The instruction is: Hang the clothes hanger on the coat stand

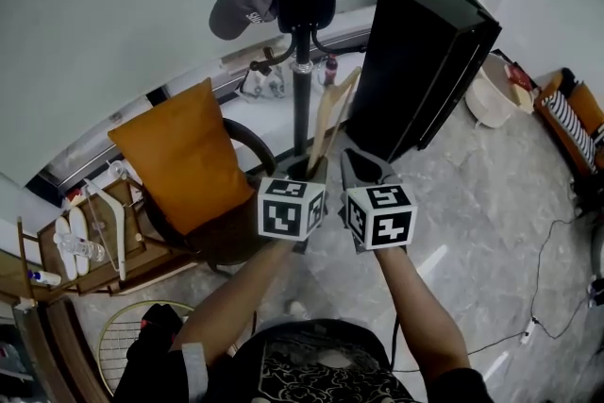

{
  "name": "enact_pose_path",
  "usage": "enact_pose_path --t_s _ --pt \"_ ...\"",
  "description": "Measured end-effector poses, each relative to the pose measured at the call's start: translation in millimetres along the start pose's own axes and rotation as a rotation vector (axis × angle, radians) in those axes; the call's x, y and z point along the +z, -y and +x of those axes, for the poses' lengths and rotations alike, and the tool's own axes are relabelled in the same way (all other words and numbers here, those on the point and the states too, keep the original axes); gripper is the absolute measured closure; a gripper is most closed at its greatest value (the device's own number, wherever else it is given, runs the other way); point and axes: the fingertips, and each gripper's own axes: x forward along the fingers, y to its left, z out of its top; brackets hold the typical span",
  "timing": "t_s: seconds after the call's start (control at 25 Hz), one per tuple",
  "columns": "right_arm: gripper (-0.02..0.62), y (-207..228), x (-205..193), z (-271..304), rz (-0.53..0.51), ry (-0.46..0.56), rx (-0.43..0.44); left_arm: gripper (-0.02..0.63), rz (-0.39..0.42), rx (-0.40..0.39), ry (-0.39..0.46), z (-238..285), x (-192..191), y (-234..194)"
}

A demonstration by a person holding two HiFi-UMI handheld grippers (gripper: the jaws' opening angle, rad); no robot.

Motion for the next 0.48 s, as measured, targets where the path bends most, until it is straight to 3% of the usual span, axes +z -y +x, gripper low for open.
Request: enact_pose_path --t_s 0.48 --pt "0.595 18.7 10.2 27.0 0.011 0.025 0.029 0.568 0.022 0.017 -0.016 31.3 7.1 -7.3"
